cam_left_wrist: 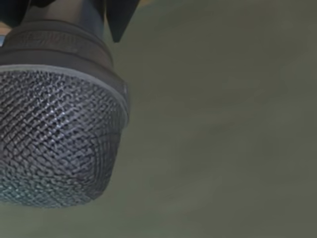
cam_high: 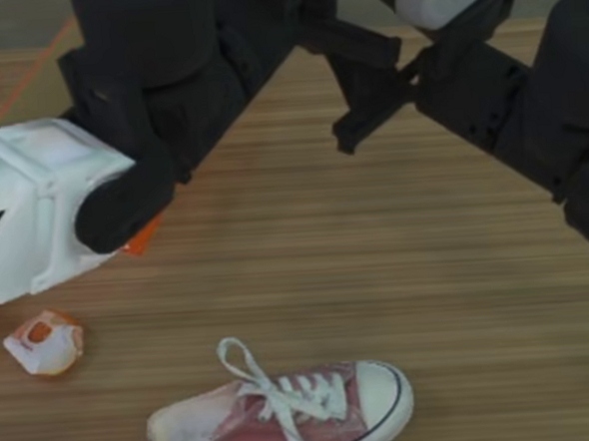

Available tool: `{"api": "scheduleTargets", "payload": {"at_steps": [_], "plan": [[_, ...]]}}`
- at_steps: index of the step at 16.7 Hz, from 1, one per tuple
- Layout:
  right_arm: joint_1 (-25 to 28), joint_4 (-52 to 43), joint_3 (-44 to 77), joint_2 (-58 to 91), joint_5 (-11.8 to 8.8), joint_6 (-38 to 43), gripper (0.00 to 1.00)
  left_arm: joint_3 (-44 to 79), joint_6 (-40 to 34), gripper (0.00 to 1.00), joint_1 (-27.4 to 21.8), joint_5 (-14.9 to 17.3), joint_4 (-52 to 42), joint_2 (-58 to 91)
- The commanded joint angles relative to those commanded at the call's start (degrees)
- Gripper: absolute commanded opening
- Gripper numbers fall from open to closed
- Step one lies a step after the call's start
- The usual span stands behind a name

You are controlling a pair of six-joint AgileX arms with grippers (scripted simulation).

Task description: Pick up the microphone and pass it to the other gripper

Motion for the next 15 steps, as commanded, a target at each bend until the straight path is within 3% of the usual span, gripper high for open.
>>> {"api": "scheduleTargets", "payload": {"at_steps": [6,12,15], "plan": [[-1.6,-0.5,-1.1,-0.5,1.0,-0.5,1.00,0.0,1.0,0.00,0.5,-0.4,-0.2,-0.9],[-3.0,-2.8,-11.0,-13.1,-0.8,-0.5,1.00,-4.2,1.0,0.00,7.2,5.4,-1.0,-5.9],[-3.2,-3.2,-13.7,-16.1,-1.5,-0.5,1.00,-5.2,0.8,0.00,8.9,6.7,-1.2,-7.2]]}}
